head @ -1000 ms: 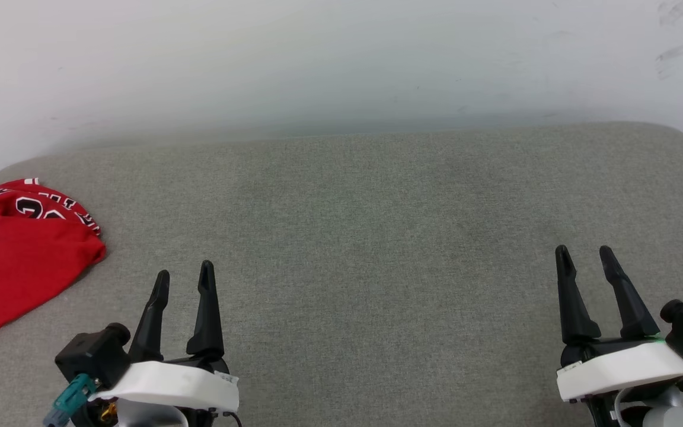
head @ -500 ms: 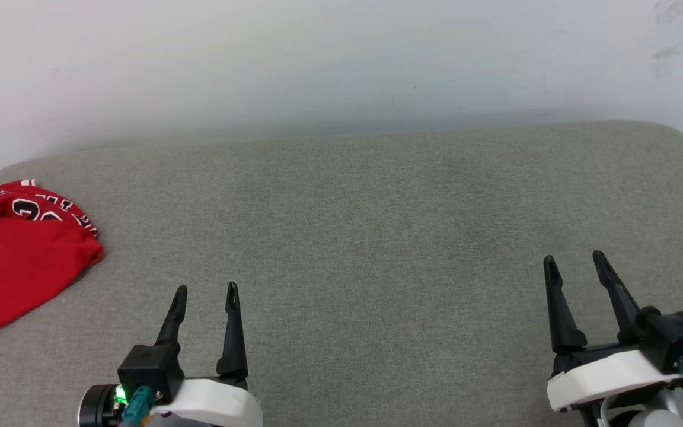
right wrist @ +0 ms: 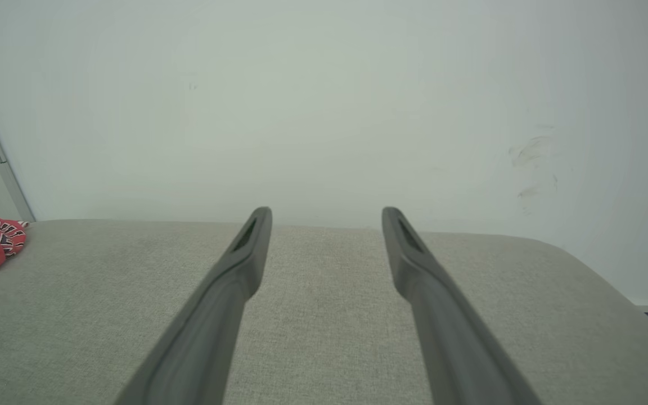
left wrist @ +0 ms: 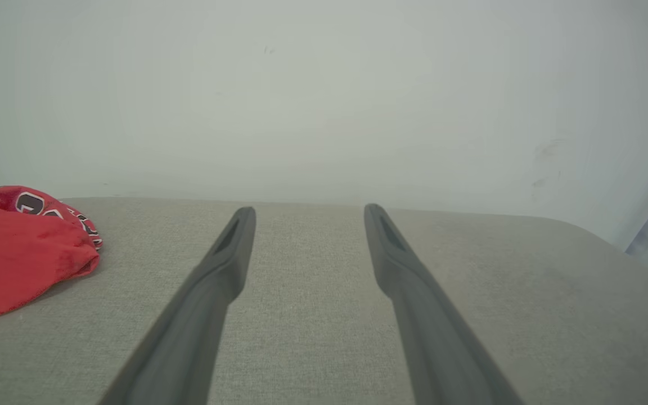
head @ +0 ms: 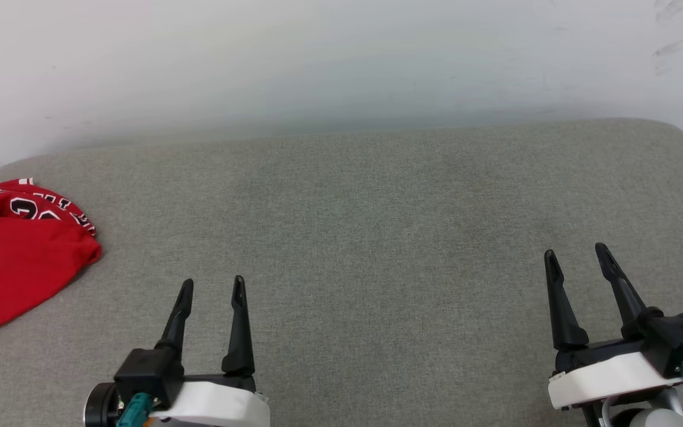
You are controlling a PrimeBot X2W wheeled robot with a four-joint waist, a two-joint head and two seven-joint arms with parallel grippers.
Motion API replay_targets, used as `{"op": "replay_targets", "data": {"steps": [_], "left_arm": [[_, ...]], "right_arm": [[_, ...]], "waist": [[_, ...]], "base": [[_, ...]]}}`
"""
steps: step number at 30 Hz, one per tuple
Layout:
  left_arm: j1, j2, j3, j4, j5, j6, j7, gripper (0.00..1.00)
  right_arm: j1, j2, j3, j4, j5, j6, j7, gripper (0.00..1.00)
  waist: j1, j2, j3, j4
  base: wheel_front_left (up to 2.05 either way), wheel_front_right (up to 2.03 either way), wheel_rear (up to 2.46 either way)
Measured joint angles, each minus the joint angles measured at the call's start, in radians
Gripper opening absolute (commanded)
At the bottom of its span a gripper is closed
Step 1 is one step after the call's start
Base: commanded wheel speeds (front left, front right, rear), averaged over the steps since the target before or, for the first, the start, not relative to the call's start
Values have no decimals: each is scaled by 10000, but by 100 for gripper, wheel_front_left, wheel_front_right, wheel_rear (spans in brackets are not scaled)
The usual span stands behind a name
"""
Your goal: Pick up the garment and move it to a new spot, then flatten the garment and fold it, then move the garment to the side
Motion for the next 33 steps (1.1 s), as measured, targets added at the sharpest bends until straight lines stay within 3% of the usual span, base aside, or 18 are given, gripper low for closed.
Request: {"op": "replay_targets", "data": {"steps": [9,15,20,33], "left_arm": [[458,-1076,1835,27,435,-1916,-188,100],[606,-1371,2274,495,1143,-2792,-301,100],[606,-1446,2406,575,1685,-3103,-399,100],[652,-1473,2495,646,2075,-3219,-550,100]], "right_arm": [[83,0,75,228,326,0,-169,100],[90,0,142,445,422,0,-307,100],[90,-2,151,577,263,0,-397,100],[88,-2,278,660,-255,0,-558,100]], "waist": [[0,0,76,-17],[0,0,163,-35],[0,0,203,-34],[0,0,198,-61]], "base": [[0,0,0],[0,0,0],[0,0,0],[0,0,0]]}}
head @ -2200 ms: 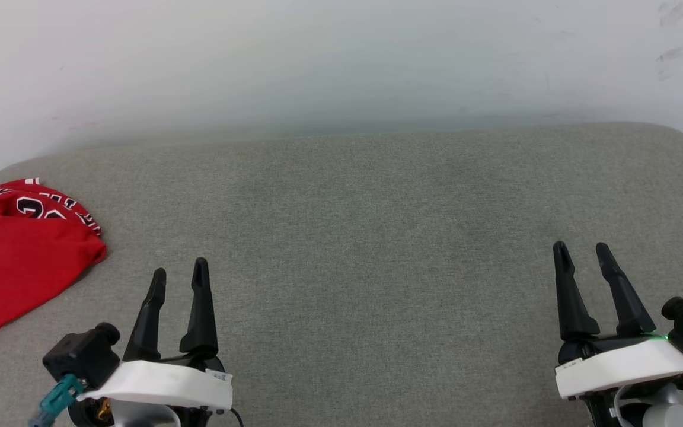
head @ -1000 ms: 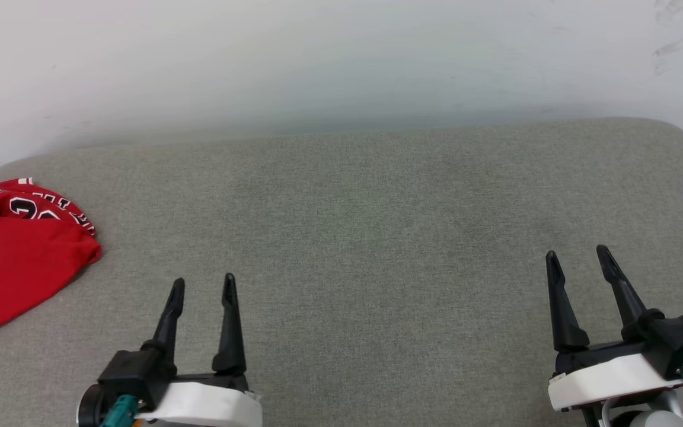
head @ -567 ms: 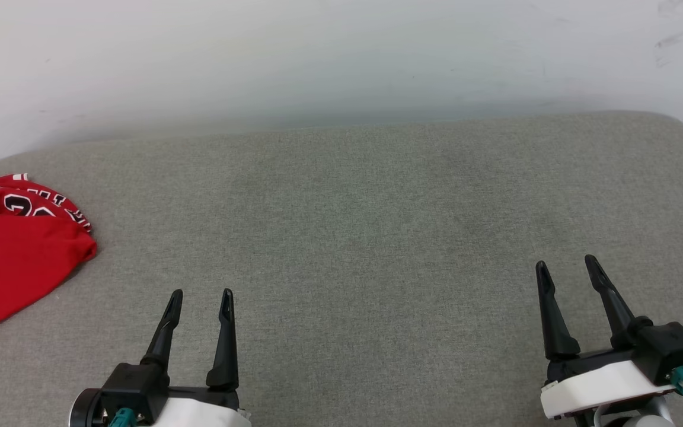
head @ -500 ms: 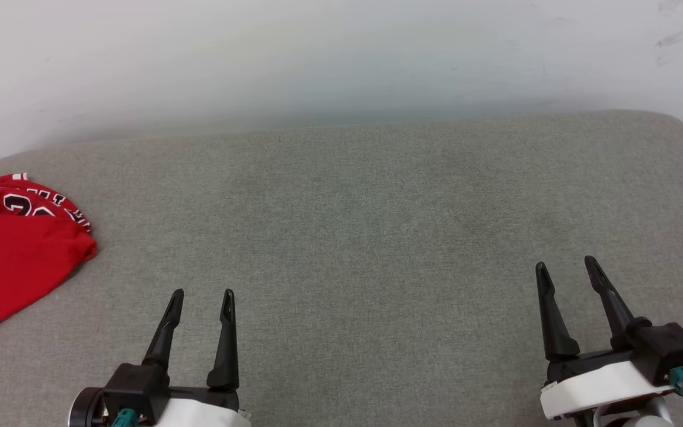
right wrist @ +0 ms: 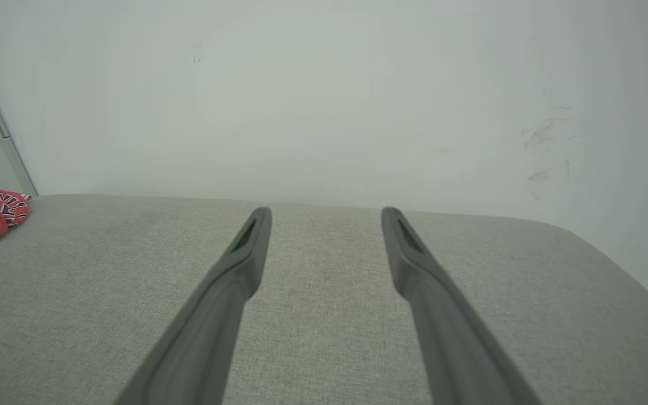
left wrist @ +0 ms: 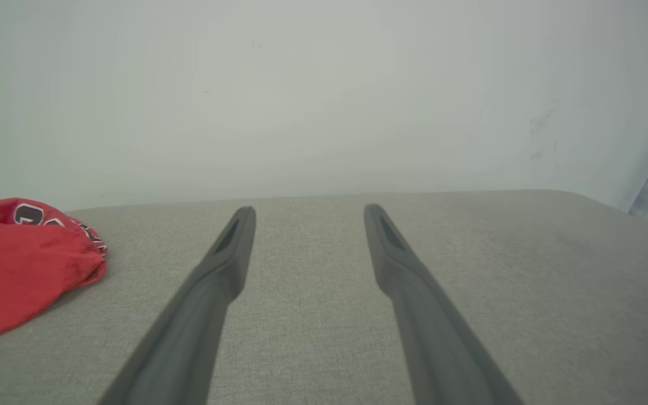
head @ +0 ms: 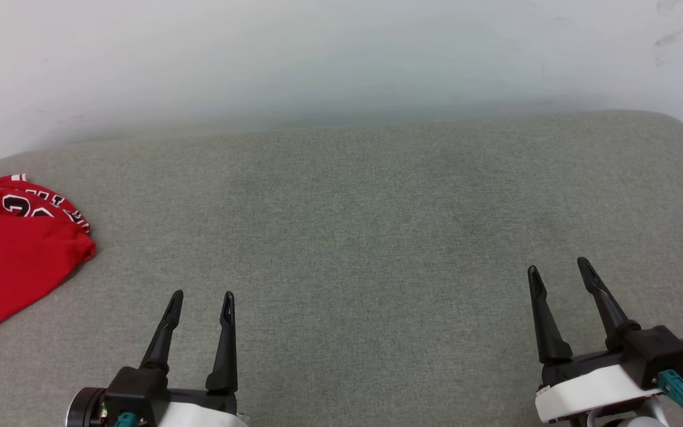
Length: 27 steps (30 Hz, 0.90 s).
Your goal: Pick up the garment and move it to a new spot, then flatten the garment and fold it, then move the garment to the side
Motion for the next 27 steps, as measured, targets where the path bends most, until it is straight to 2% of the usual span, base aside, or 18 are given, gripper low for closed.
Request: {"op": "replay_targets", "data": {"steps": [2,12,16,27], "left_arm": [[0,0,188,12,-364,90,-19,100],[-13,-10,322,17,-357,-69,-19,100],[3,-2,531,-42,-405,104,-21,100],[337,-6,965,-192,-209,186,-21,100]], "right_arm": [[0,0,-61,12,157,0,-2,100],[124,-4,263,-67,213,0,-4,100],[172,-2,414,-46,207,0,-4,100],[358,-4,832,79,297,0,-6,100]], "waist": [[0,0,-16,41],[-1,0,1,649],[0,0,-29,1133],[0,0,-341,2744]], "base": [[0,0,0],[0,0,0],[0,0,0],[0,0,0]]}}
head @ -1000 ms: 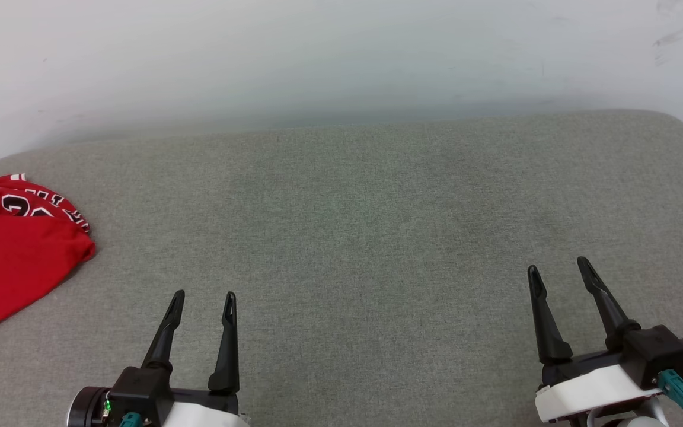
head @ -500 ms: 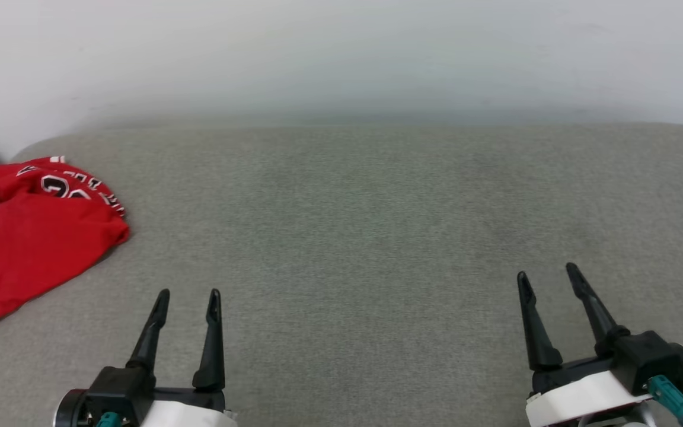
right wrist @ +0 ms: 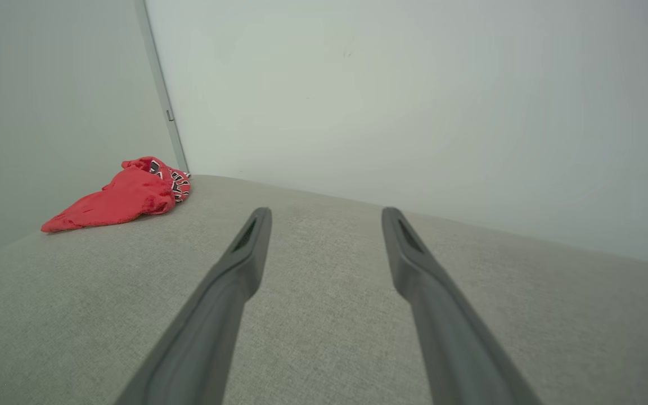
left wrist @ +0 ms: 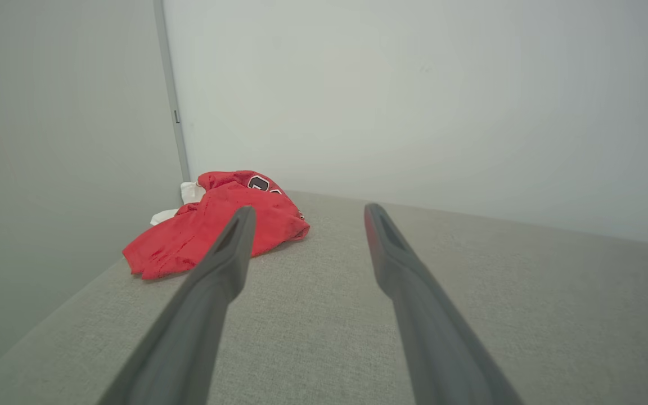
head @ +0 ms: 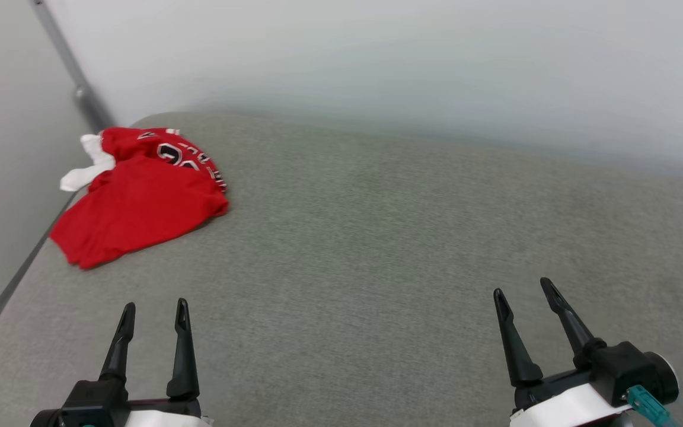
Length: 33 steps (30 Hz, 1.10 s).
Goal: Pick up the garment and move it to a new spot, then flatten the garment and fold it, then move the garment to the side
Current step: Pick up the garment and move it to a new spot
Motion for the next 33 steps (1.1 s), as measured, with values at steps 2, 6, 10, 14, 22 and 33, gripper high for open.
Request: {"op": "replay_targets", "data": {"steps": [2,6,10,14,22,33], "left_arm": [[34,0,56,-17,38,6,0,100],[234,0,81,84,-35,-77,2,100],[260,-2,161,90,-8,-140,0,100],[261,0,222,-50,263,-71,0,100],[427,0,255,-263,309,-138,0,100],[505,2,616,-453,58,-165,0,100]], "right_arm": [[12,0,88,15,27,0,0,100],[112,2,245,46,100,0,0,100],[158,4,368,63,111,0,0,100],[187,2,357,75,127,0,0,100],[221,2,504,119,178,0,0,100],[155,2,552,188,178,0,0,100]], "waist": [[0,0,-61,285],[0,0,-181,803],[0,0,-274,1258],[0,0,-337,1659],[0,0,-442,2256],[0,0,-374,2341]], "base": [[0,0,0],[0,0,0],[0,0,0],[0,0,0],[0,0,0],[0,0,0]]}}
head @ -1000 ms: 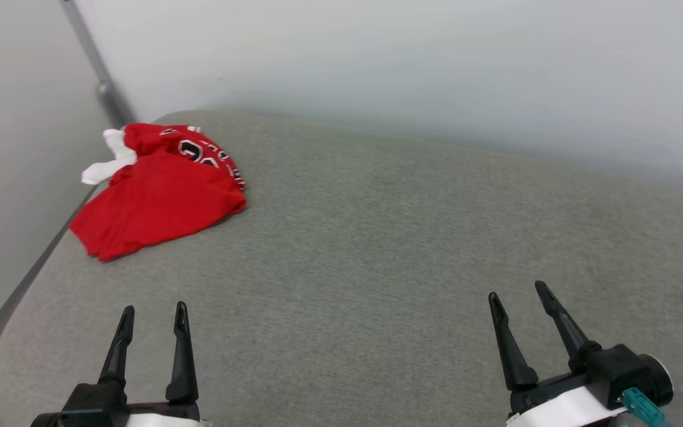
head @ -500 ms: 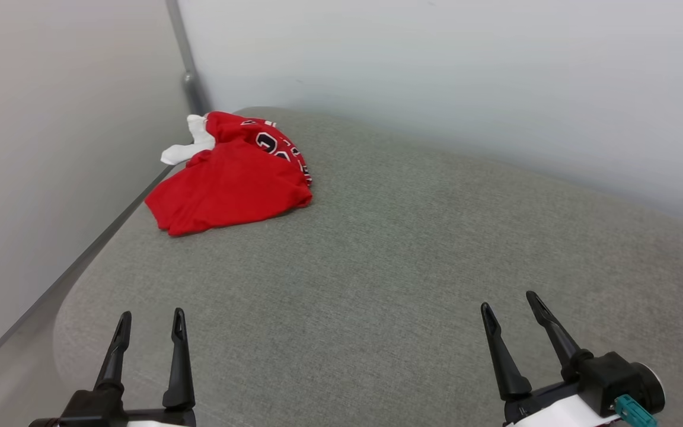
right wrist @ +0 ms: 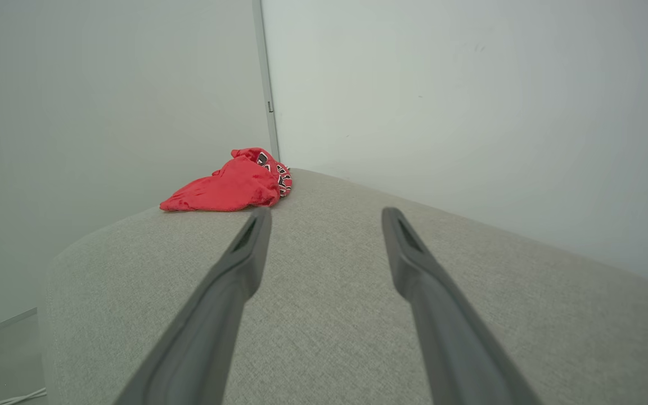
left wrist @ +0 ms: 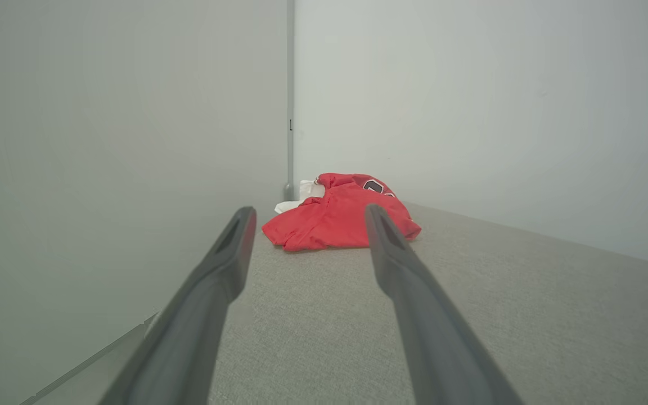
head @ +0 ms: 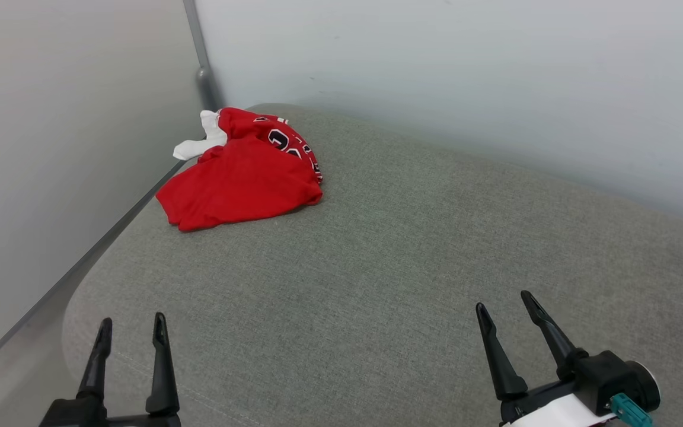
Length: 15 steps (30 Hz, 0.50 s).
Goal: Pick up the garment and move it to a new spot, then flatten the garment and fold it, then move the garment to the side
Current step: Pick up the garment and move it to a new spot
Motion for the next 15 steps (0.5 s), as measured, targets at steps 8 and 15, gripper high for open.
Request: {"op": "replay_targets", "data": {"steps": [8,15], "left_arm": [[-128,-2,209,274,-104,-290,0,100],[-1386,318,583,1005,-378,-792,0,100]], "right_arm": [[0,0,-69,-107,-123,0,0,100],[-448,2,-151,-364,-823,0,0,100]], "waist": [[0,0,234,-138],[0,0,1123,-554]], "base": [[0,0,0],[0,0,0]]}}
